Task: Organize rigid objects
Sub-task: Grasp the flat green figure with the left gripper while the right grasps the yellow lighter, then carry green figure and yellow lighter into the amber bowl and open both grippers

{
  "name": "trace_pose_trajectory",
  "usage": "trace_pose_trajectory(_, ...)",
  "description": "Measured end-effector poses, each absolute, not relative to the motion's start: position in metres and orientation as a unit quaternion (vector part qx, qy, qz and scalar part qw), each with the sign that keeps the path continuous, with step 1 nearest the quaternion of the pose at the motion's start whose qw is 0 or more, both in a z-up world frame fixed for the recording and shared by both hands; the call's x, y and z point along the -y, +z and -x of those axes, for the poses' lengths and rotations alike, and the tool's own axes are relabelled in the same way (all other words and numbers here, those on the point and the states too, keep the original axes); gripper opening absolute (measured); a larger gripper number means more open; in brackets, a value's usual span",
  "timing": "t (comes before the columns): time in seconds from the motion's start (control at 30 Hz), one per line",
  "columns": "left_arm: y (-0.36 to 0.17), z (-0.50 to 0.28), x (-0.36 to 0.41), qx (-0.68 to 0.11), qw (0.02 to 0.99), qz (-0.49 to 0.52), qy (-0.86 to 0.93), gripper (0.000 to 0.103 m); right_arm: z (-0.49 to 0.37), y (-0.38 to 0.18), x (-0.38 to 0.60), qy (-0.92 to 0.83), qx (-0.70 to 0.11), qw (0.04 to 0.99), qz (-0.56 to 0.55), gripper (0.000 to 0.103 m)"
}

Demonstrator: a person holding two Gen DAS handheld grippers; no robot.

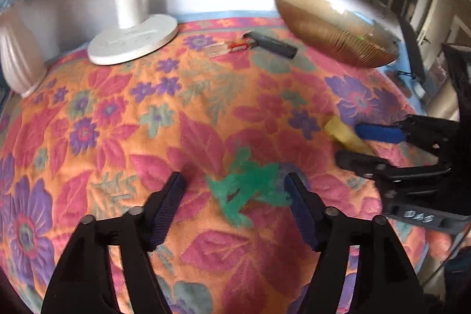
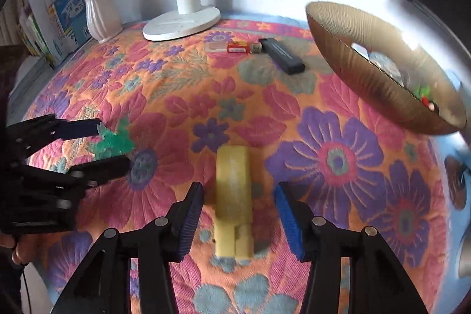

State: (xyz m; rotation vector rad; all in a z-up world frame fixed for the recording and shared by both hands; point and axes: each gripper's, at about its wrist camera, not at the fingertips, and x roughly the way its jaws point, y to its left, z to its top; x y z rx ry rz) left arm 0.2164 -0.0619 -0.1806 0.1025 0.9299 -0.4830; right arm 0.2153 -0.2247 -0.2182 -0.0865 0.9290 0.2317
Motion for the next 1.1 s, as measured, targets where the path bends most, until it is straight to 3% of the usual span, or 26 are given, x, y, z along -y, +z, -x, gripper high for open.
trace_pose_trajectory(0.03,-0.179,-0.216,0.062,-0.445,0.862,-0.042,-0.24,0.047,-0.215,-0.218,0.221,0.116,-0.44,0.89,0.043,0.036)
trace_pose_trajectory(0.13,-0.177,-0.213,0.06,-0.447,0.86,-0.027,-0.242,0.046,-0.211,-0.216,0.215,0.124,-0.429,0.893,0.05,0.023)
trace_pose_trajectory(0.3,-0.152,-0.203,0.061,-0.425,0.874,-0.01,-0.237,0.046,-0.202,-0.2,0.231,0.148,-0.412,0.899,-0.014,0.023)
trace_pose_trajectory(0.47,-0.095,-0.206,0.088,-0.371,0.893,-0.03,-0.252,0.046,-0.195,-0.151,0.266,0.119,-0.366,0.922,-0.05,0.023)
trace_pose_trajectory(0.73,-0.027,-0.27,0.163,-0.323,0.903,-0.049,-0.281,0.047,-0.23,-0.072,0.37,-0.003,-0.313,0.946,-0.085,0.023)
trace_pose_trajectory(1.1,-0.065,-0.345,0.25,-0.372,0.867,-0.026,-0.33,0.048,-0.309,-0.104,0.444,-0.111,-0.371,0.915,-0.118,0.023)
